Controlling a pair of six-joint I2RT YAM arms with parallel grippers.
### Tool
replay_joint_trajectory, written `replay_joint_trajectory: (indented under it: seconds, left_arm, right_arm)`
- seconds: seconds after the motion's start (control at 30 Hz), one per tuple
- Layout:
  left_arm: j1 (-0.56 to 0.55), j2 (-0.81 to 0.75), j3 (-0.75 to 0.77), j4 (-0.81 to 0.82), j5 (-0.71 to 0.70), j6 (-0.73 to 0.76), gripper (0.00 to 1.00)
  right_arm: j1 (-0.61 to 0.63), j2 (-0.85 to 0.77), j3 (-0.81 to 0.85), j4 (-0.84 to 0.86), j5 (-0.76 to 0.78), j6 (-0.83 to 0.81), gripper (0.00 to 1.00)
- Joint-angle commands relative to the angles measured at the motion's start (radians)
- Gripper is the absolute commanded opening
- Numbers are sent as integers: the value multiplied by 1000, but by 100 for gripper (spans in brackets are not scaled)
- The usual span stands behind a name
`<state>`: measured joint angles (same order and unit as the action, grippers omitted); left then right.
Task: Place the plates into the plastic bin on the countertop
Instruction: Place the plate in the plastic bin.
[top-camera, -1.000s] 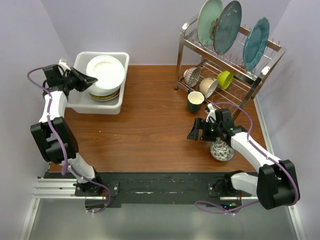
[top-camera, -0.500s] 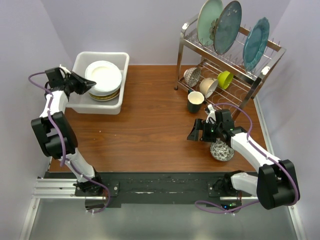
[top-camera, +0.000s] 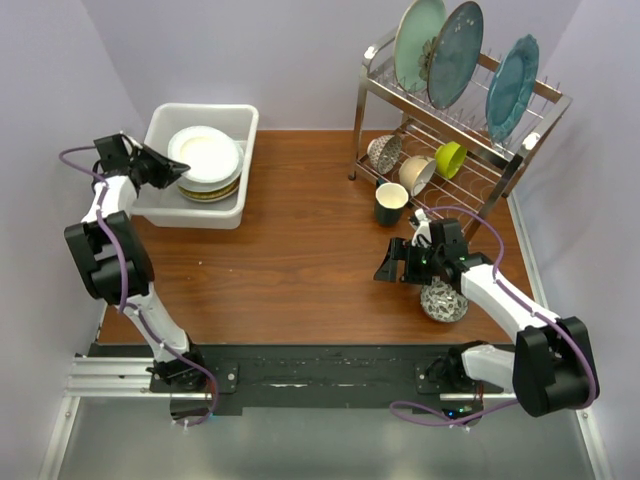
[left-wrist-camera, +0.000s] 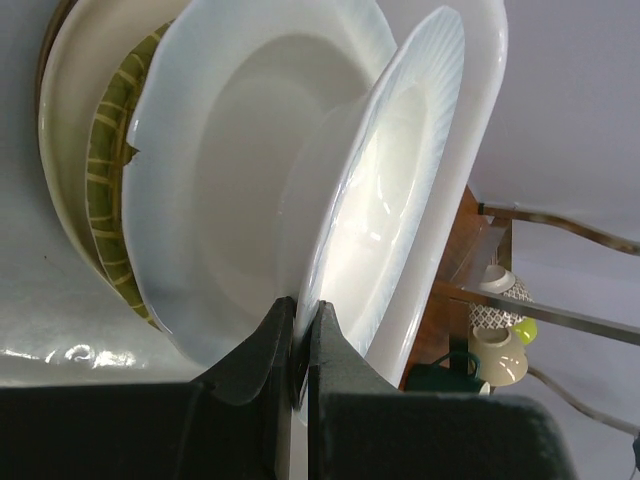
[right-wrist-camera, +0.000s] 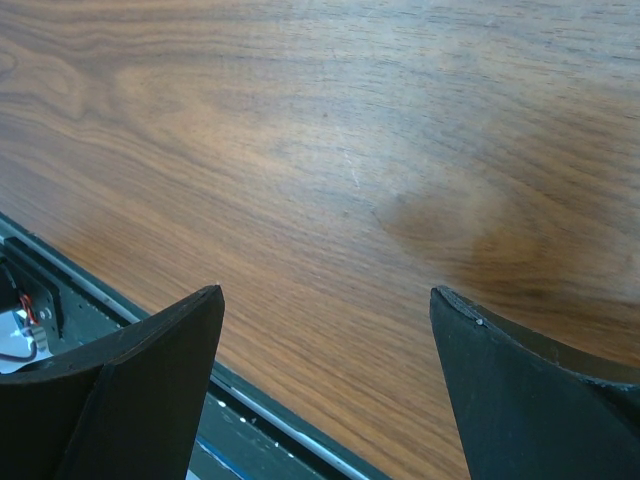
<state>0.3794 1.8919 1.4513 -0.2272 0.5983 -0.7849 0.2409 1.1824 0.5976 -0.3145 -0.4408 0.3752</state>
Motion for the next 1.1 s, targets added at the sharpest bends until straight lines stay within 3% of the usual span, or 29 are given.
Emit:
replay_joint_trajectory:
  seconds: [0.0, 0.97, 1.07]
  left_arm:
    - [9, 7, 75, 80, 35, -53, 0]
    - [-8, 101, 75, 88, 37, -37, 0]
    - [-10, 96, 75, 78, 26, -24, 11]
  right_arm:
    - [0, 5, 10, 28, -21, -4, 88]
    - [1, 31, 10, 26, -22, -12, 88]
    - [0, 31, 8, 28, -22, -12, 88]
